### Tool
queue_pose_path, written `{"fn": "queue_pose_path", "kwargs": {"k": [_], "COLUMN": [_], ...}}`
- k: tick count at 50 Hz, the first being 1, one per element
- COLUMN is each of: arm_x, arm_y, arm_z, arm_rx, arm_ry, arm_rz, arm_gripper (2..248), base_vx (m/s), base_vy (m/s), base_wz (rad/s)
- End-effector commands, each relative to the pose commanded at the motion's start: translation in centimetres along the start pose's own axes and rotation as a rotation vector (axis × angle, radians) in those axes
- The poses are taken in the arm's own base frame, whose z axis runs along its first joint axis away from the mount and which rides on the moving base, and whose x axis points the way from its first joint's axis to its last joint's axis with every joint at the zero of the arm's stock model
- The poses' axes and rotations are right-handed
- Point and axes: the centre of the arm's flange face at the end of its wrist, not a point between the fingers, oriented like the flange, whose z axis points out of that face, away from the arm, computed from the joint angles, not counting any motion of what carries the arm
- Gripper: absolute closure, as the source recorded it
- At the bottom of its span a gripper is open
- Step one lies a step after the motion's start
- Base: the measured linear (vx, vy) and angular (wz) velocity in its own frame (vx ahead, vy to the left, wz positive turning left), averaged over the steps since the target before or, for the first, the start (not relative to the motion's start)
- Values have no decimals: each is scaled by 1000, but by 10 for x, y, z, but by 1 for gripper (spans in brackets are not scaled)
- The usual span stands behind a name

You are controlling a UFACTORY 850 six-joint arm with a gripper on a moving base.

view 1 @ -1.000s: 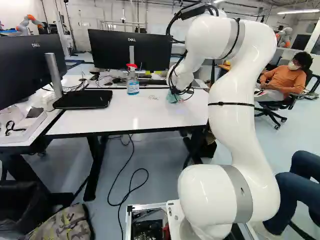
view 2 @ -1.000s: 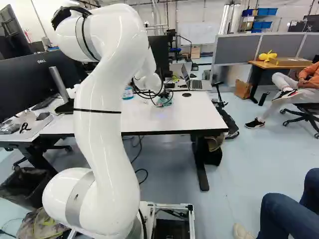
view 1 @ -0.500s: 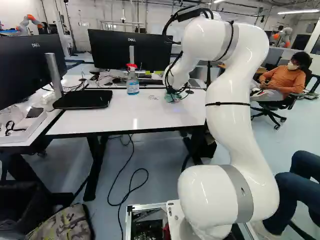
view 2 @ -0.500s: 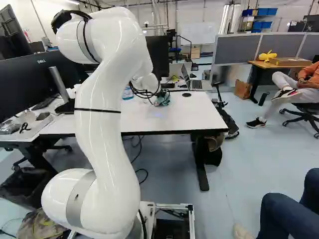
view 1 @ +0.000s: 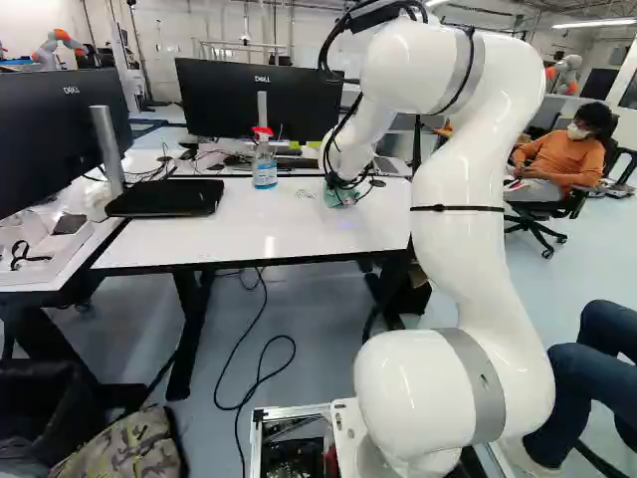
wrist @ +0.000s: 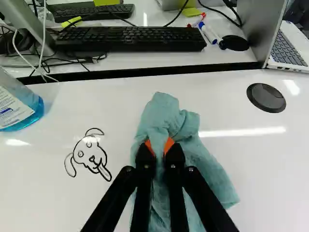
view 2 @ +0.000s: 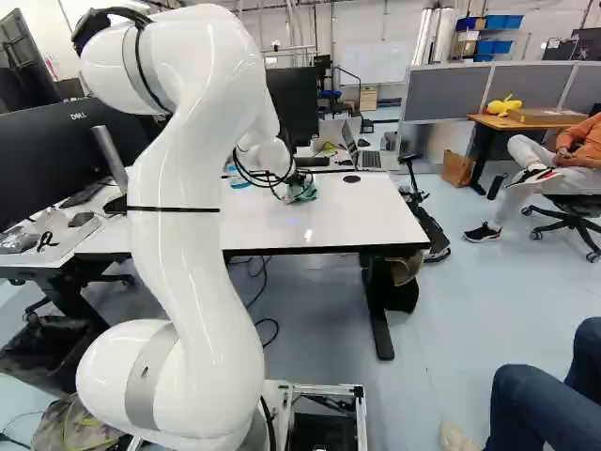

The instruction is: Clean the table with the green towel

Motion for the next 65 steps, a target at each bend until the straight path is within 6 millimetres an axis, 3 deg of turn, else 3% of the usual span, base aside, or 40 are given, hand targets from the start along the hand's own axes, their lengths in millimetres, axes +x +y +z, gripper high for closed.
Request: {"fn": "queue_pose_path", "kwargs": {"k": [20, 41, 65], "arm_x": [-21, -35, -26], "arm_y": [12, 42, 78], "arm_z": [-30, -49, -36], "arm_rx": [-14, -53, -96], "arm_ry": [-26, -40, -28], "arm_rz": [13, 48, 86], "arm_gripper": [213, 213, 213], "base_vx": [0, 0, 0], "base_vy": [0, 0, 0], "base_wz": [0, 0, 0]}}
